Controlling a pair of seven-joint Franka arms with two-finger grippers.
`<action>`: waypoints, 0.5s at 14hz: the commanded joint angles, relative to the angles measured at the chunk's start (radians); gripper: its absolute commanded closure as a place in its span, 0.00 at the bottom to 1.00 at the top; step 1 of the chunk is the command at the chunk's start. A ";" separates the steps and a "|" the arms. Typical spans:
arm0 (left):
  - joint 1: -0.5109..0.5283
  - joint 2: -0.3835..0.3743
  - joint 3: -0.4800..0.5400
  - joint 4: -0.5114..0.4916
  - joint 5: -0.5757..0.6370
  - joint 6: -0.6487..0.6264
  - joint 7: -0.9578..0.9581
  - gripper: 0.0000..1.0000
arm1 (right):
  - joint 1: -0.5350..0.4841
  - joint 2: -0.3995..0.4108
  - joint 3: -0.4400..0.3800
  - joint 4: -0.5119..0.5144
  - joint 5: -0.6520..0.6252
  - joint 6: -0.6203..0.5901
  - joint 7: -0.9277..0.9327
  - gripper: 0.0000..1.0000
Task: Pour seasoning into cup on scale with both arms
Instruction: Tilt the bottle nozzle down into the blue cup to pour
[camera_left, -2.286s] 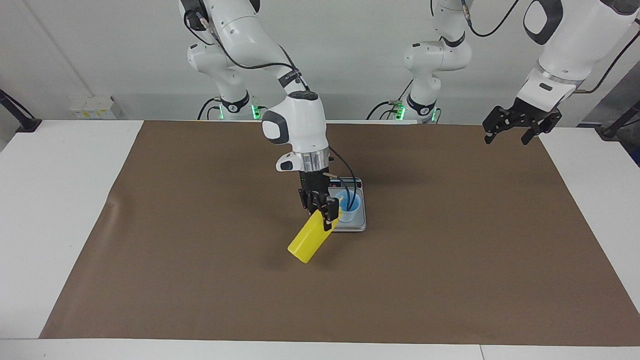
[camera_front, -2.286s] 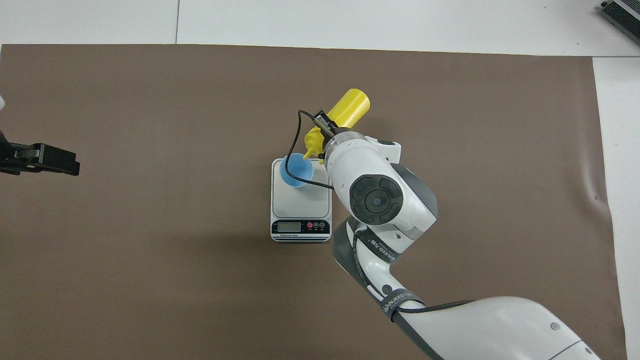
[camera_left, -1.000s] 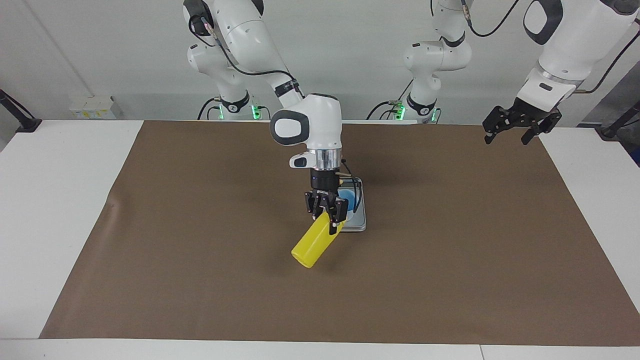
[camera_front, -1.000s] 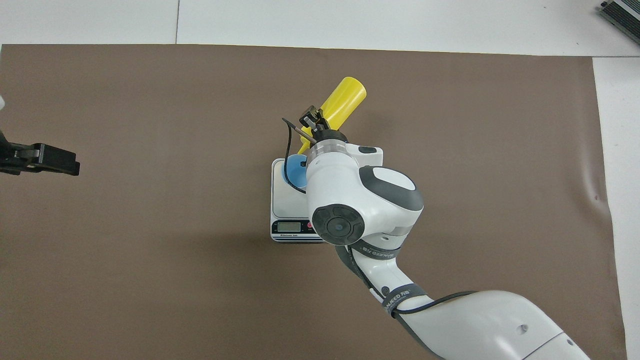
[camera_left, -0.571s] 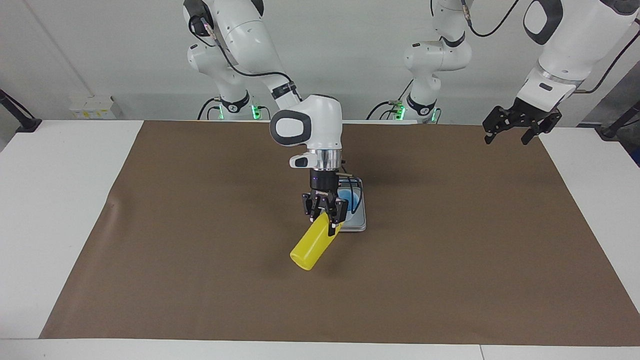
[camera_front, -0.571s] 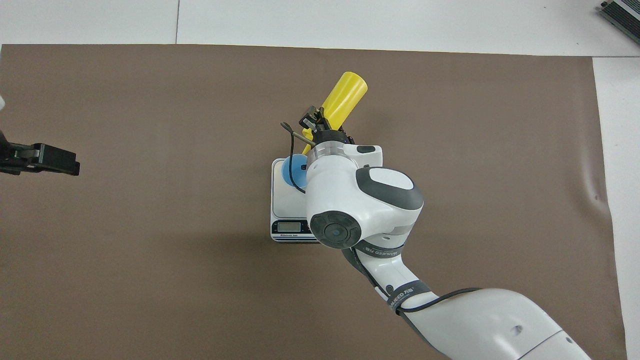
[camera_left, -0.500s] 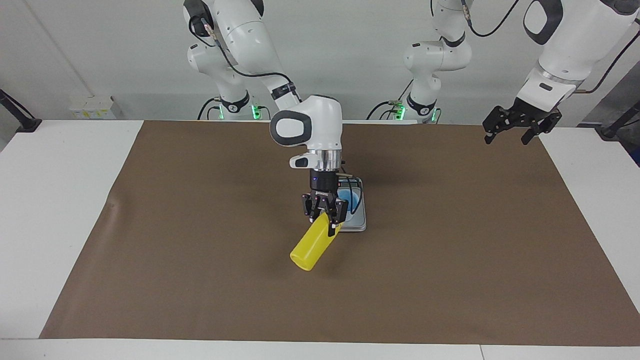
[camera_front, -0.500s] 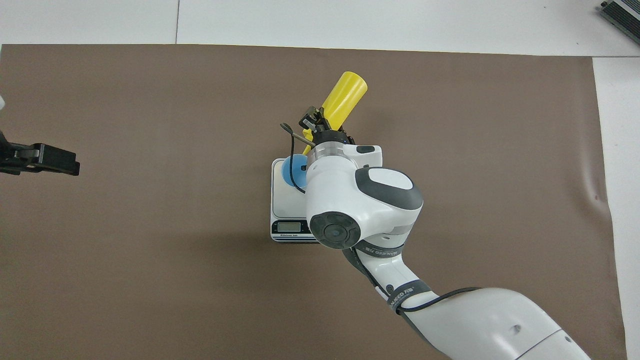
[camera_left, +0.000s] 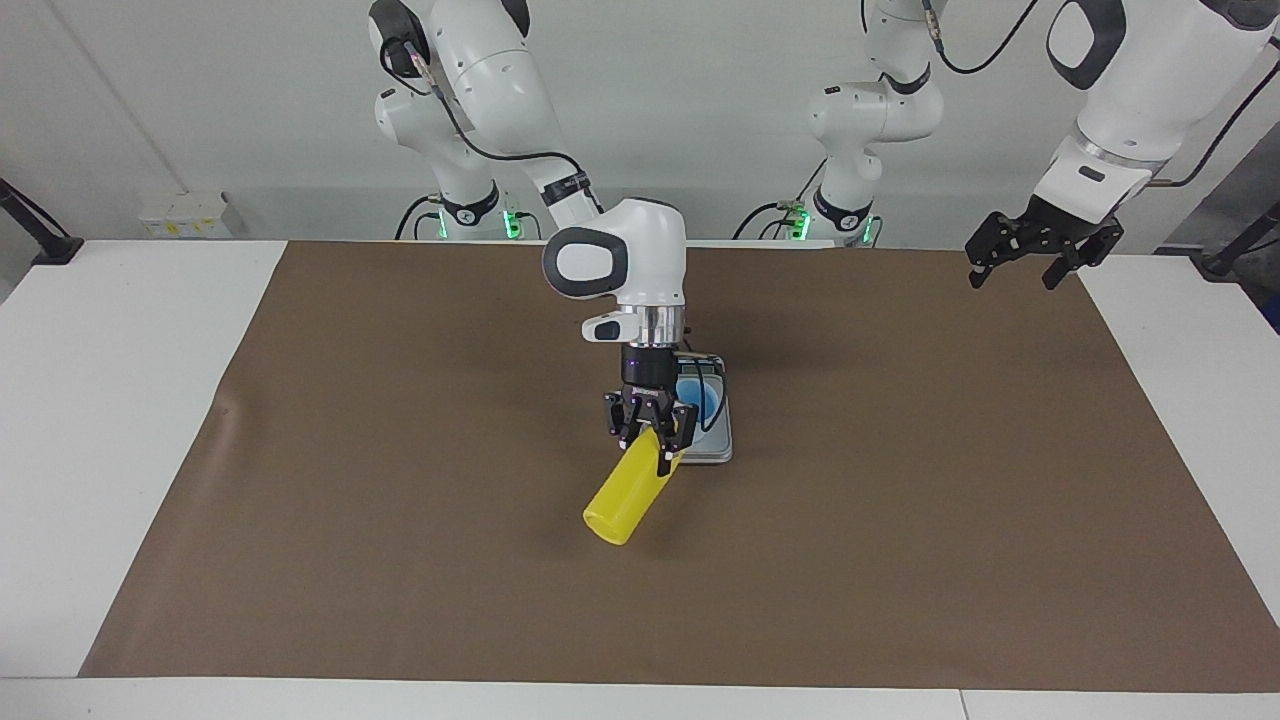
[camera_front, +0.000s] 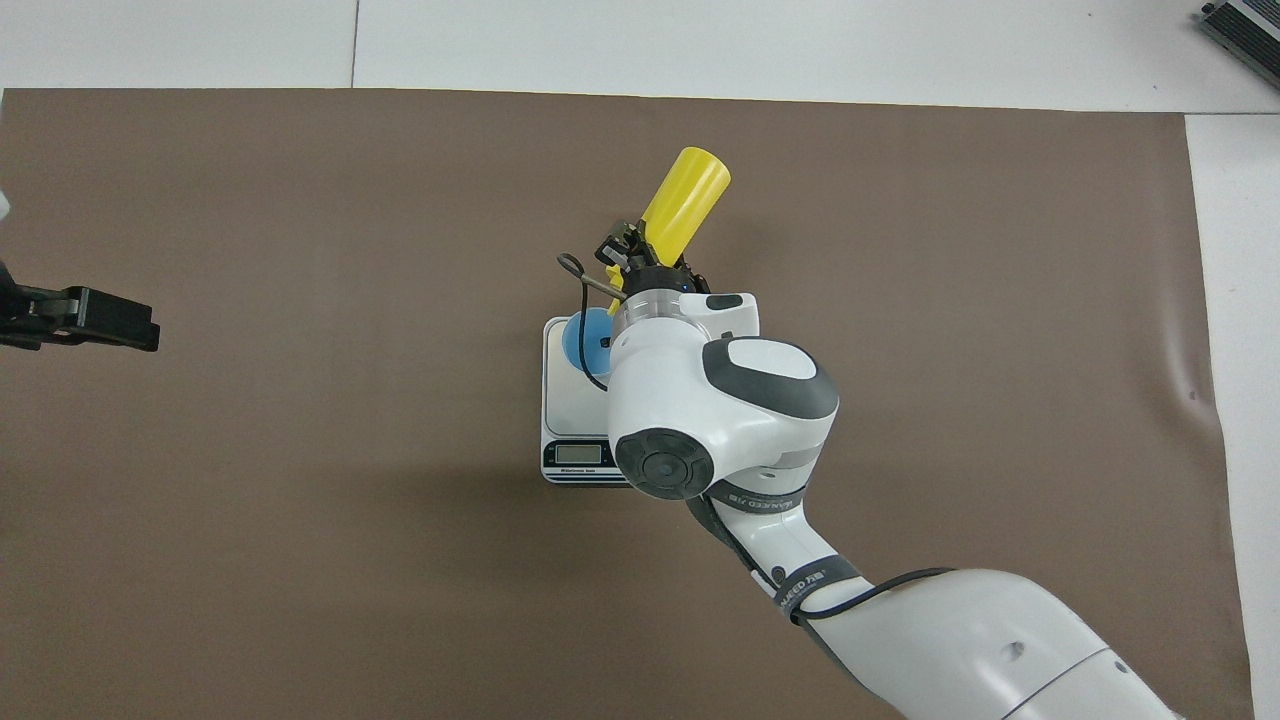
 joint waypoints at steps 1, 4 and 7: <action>0.007 -0.030 -0.004 -0.032 0.000 -0.001 -0.010 0.00 | 0.000 0.001 0.003 0.021 -0.022 -0.009 0.035 1.00; 0.007 -0.030 -0.004 -0.032 0.000 -0.001 -0.010 0.00 | -0.014 -0.007 0.006 0.028 -0.022 -0.003 0.084 1.00; 0.007 -0.030 -0.004 -0.032 0.000 -0.001 -0.010 0.00 | -0.018 -0.024 0.006 0.032 0.085 0.002 0.086 1.00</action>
